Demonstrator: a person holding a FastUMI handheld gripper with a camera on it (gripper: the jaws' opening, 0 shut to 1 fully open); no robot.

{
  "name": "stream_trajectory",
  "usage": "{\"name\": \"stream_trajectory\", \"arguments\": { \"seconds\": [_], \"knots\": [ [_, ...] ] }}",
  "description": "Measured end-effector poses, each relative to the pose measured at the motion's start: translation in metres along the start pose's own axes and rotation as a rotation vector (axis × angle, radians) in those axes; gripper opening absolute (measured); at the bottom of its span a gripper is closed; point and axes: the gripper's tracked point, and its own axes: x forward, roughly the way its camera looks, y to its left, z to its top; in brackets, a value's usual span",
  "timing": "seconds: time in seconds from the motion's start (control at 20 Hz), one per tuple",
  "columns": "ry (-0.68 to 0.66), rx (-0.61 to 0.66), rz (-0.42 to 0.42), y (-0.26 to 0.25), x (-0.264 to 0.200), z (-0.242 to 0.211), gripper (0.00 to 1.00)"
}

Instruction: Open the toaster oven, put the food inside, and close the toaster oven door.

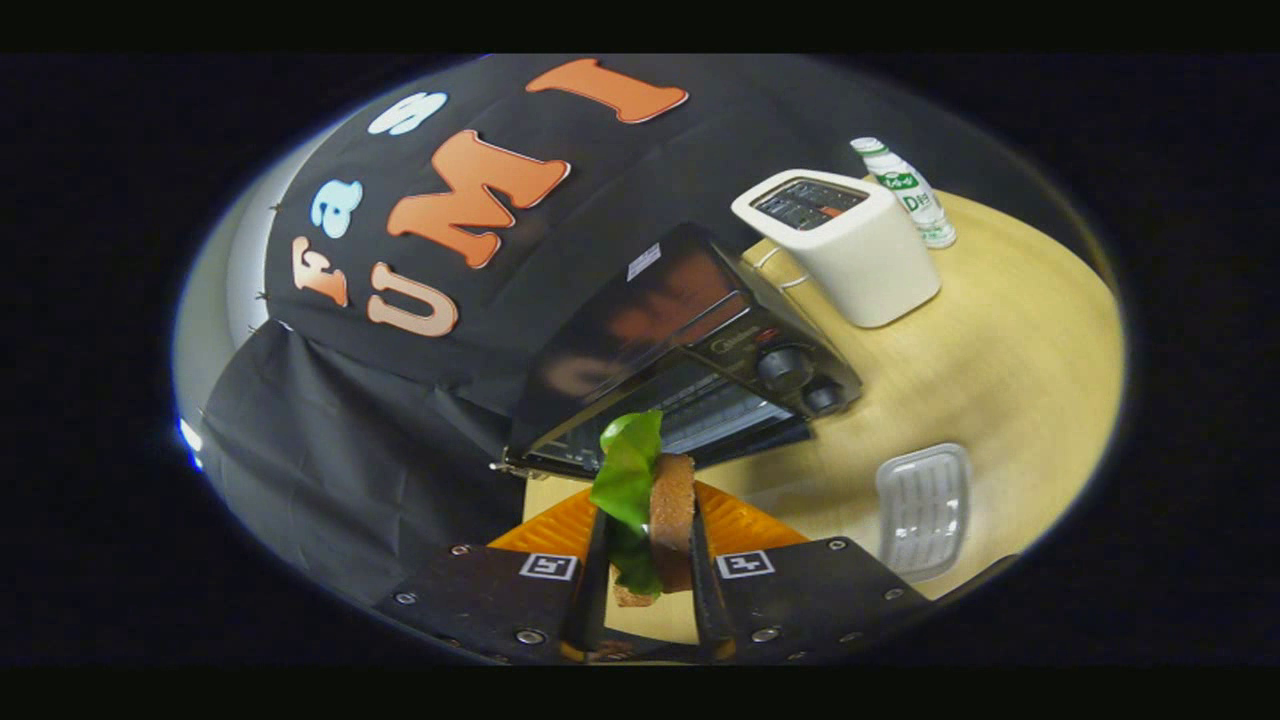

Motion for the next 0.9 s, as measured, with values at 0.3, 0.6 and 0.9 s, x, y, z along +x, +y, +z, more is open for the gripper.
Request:
{"name": "stream_trajectory", "arguments": {
  "seconds": [0.3, 0.6, 0.9],
  "knots": [
    [-0.069, 0.107, 0.001, 0.002, 0.059, 0.004, 0.35],
    [-0.112, 0.172, -0.012, -0.004, 0.104, 0.004, 0.34],
    [-0.177, 0.247, 0.029, -0.005, 0.131, 0.016, 0.35]
  ]
}}
